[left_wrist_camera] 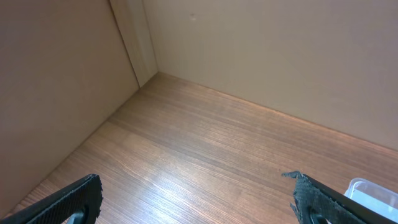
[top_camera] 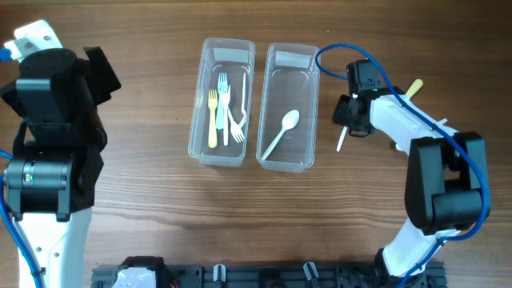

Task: Pack container
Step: 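Move the right gripper to another white spoon and grasp it, then place the white spoon into the right container, then grasp a third white spoon with the right gripper, then drop the white spoon into the right container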

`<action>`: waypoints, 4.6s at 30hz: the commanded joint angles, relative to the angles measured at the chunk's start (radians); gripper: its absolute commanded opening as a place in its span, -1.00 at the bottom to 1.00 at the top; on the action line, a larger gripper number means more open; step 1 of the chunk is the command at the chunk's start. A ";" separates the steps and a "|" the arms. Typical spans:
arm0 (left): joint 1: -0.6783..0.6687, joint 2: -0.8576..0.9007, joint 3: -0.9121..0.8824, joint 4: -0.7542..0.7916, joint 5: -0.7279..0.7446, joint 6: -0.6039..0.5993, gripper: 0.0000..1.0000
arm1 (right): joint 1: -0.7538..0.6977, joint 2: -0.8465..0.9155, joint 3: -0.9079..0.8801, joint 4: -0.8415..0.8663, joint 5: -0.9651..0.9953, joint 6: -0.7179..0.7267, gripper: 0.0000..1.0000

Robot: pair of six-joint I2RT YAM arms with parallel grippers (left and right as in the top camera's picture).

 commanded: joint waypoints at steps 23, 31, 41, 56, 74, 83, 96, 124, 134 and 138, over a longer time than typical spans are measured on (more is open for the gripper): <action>0.005 0.000 0.004 0.002 -0.010 -0.010 1.00 | 0.202 -0.438 -0.031 -0.062 -0.344 -0.216 -0.91; 0.005 0.000 0.004 0.002 -0.009 -0.010 0.99 | 0.222 -0.358 -0.031 -0.029 -0.359 -0.144 0.60; 0.005 0.000 0.004 0.002 -0.010 -0.010 0.99 | 0.125 -0.799 -0.031 -0.303 0.197 0.309 0.57; 0.005 0.000 0.004 0.002 -0.010 -0.010 1.00 | -0.398 -0.578 -0.031 -0.394 0.151 0.430 1.00; 0.005 0.000 0.004 0.002 -0.010 -0.010 0.99 | -0.510 -0.248 -0.031 -0.162 0.035 0.371 0.86; 0.005 0.000 0.004 0.002 -0.010 -0.010 1.00 | -0.515 -0.107 -0.031 -0.113 0.029 0.347 0.81; 0.005 0.000 0.004 0.002 -0.009 -0.010 0.99 | -0.515 0.023 -0.031 -0.061 -0.092 0.322 -0.49; 0.005 0.000 0.004 0.002 -0.010 -0.010 1.00 | -0.059 -0.768 -0.031 -0.247 -0.326 0.244 -0.91; 0.005 0.000 0.004 0.002 -0.010 -0.010 0.99 | 0.237 -0.425 -0.031 -0.094 -0.268 0.115 -0.91; 0.005 0.000 0.004 0.002 -0.009 -0.010 1.00 | 0.256 -0.370 -0.031 -0.050 -0.269 0.112 -0.91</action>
